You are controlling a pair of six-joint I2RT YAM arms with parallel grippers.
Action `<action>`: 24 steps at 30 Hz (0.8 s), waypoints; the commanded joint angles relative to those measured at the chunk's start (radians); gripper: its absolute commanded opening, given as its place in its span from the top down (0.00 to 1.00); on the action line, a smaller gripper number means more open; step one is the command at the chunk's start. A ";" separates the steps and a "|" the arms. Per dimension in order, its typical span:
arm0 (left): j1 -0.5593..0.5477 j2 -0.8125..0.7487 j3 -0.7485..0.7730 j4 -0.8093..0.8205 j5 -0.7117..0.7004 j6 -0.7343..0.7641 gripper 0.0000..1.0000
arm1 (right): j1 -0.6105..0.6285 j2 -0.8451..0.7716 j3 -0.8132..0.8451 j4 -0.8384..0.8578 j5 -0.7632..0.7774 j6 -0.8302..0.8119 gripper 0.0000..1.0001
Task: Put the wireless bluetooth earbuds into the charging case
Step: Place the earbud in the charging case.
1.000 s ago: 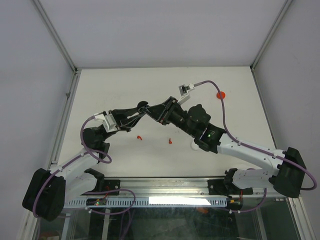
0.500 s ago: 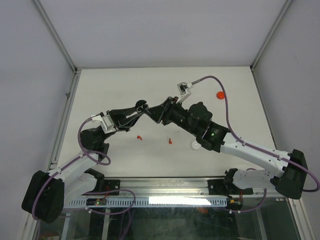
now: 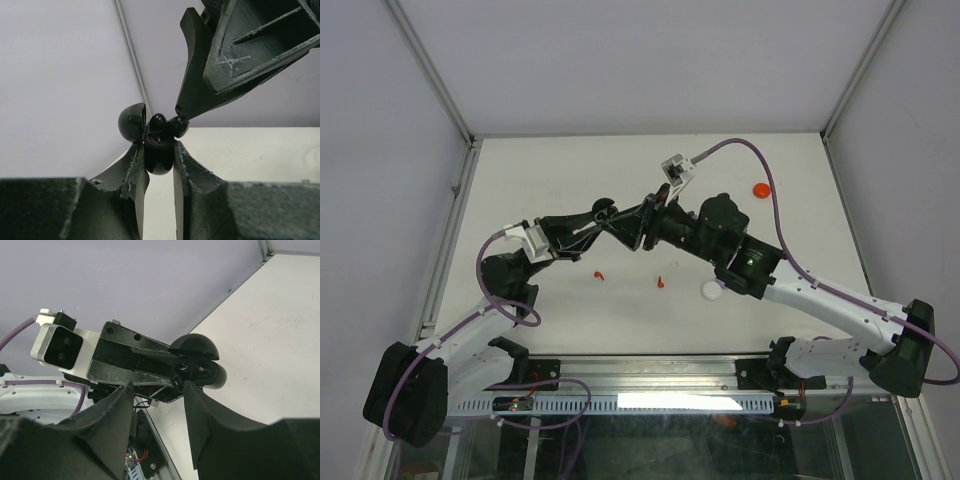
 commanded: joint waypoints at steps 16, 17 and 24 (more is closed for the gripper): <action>-0.009 -0.004 0.050 -0.002 0.028 -0.021 1.00 | 0.004 0.066 0.109 -0.001 -0.111 -0.059 0.53; -0.010 -0.003 0.051 -0.005 0.035 -0.019 1.00 | 0.004 0.070 0.114 -0.003 -0.107 -0.062 0.52; -0.019 -0.008 0.079 -0.100 0.088 0.042 1.00 | 0.004 0.089 0.169 -0.041 -0.098 -0.078 0.53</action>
